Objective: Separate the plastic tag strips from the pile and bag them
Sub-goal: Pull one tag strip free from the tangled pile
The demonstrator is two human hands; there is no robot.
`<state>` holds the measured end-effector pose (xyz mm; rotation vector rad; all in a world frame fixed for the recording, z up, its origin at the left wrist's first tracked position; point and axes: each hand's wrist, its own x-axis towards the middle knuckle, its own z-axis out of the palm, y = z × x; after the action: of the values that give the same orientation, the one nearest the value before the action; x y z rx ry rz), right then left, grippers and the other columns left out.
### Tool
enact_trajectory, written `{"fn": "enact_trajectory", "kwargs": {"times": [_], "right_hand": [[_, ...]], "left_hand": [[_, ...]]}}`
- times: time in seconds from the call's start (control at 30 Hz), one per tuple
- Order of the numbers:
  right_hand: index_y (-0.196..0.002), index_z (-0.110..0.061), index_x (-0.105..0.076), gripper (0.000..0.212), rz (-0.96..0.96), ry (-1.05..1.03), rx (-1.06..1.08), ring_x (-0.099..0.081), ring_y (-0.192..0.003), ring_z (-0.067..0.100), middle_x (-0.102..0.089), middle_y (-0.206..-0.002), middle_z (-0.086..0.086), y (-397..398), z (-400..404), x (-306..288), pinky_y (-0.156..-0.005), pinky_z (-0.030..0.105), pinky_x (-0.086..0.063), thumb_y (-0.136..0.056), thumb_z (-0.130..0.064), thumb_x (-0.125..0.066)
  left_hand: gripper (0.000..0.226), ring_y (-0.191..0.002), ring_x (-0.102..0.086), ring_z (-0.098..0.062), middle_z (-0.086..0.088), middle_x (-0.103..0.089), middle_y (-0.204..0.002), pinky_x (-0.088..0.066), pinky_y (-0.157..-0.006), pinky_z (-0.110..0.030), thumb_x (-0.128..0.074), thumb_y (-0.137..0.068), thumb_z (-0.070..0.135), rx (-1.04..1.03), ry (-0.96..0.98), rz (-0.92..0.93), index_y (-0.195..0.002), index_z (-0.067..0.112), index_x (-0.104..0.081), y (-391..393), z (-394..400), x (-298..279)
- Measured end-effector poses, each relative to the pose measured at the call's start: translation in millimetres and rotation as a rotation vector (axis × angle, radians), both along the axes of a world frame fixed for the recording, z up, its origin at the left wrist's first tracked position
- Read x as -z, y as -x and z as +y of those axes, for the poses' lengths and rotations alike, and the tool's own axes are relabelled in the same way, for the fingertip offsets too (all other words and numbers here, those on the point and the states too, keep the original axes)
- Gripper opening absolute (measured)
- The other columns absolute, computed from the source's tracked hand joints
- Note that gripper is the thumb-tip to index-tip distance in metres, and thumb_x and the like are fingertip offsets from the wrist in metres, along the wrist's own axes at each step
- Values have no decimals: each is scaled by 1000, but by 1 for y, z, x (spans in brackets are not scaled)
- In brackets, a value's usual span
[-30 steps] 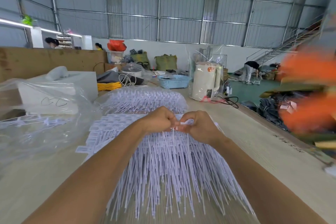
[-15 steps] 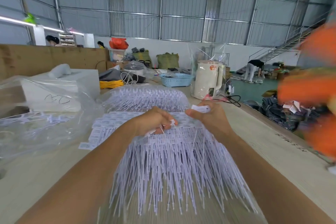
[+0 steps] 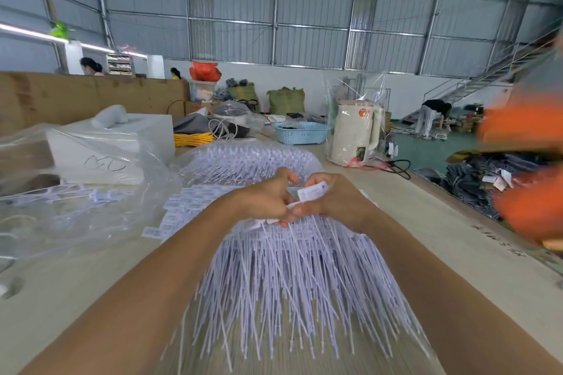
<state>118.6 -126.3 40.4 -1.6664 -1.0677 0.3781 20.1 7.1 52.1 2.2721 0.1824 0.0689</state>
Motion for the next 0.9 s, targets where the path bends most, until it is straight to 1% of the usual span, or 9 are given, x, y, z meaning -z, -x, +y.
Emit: {"fn": "enact_trajectory", "kwargs": {"times": [0.1, 0.23, 0.33, 0.43, 0.57, 0.63, 0.73, 0.8, 0.9], "right_hand": [[-70, -8, -58, 29, -5, 2, 1, -45, -47, 7, -50, -57, 0, -3, 3, 0, -44, 16, -36, -61, 5, -82], [-65, -7, -61, 23, -43, 44, -5, -42, -43, 4, -49, -52, -3, 4, 10, 4, -42, 16, -33, -63, 3, -82], [-62, -9, -61, 21, -103, 142, -35, -46, -47, 7, -50, -52, -4, 8, 14, 4, -40, 17, -36, -67, 0, -79], [-74, 6, -64, 14, -157, 199, -65, -48, -51, 11, -52, -59, 4, 11, 15, 1, -39, 17, -39, -70, 1, -76], [-62, -10, -63, 19, -180, 170, -38, -47, -41, 1, -52, -44, -13, 10, 12, -1, -37, 14, -38, -71, -1, -78], [-68, -7, -66, 13, -190, 188, -28, -47, -40, 0, -53, -45, -13, 8, 8, -5, -37, 14, -37, -71, -5, -79], [-78, 2, -70, 14, -249, 165, -7, -48, -42, 0, -56, -53, -4, 8, 5, -8, -41, 15, -39, -70, -4, -80], [-71, -6, -69, 12, -303, 68, 22, -47, -47, 0, -56, -56, -5, 7, 3, -8, -49, 17, -39, -68, -2, -80], [-56, -27, -59, 34, -394, -94, 71, -43, -49, 1, -51, -52, -14, 9, 2, -4, -50, 18, -34, -69, -1, -78]], "left_hand": [[54, -64, -61, -16, -11, -62, -86, -48, -64, -28, -68, -81, -2, -30, 44, 32, -121, 13, -35, 5, 8, 0], [7, -52, -60, -10, -10, -65, -69, -48, -55, -20, -68, -84, 6, 20, -38, 100, -85, -1, -66, 11, 18, 2], [8, -52, -58, -12, -3, -64, -61, -48, -55, -20, -69, -82, 5, 3, -77, 109, -75, 4, -67, 13, 21, 3], [10, -56, -57, -10, 3, -63, -57, -47, -61, -21, -71, -82, 11, -30, -150, 127, -74, 5, -69, 15, 22, 1], [32, -56, -50, -9, 9, -58, -52, -41, -56, -19, -66, -87, 30, -87, -237, 98, -56, 22, -66, 17, 20, -4], [31, -60, -51, -10, 6, -59, -59, -40, -59, -20, -61, -89, 37, -70, -190, 82, -62, 23, -68, 18, 18, -4], [30, -54, -50, -3, 8, -58, -56, -38, -49, -13, -60, -90, 34, -90, -148, 21, -64, 21, -67, 16, 15, -4], [30, -44, -45, -4, 8, -52, -46, -32, -43, -14, -61, -90, 27, -97, -27, -24, -62, 17, -65, 15, 15, -3], [28, -37, -30, -6, 3, -39, -45, -17, -45, -20, -61, -89, 19, -83, 299, -29, -63, 10, -62, 14, 16, -5]]}}
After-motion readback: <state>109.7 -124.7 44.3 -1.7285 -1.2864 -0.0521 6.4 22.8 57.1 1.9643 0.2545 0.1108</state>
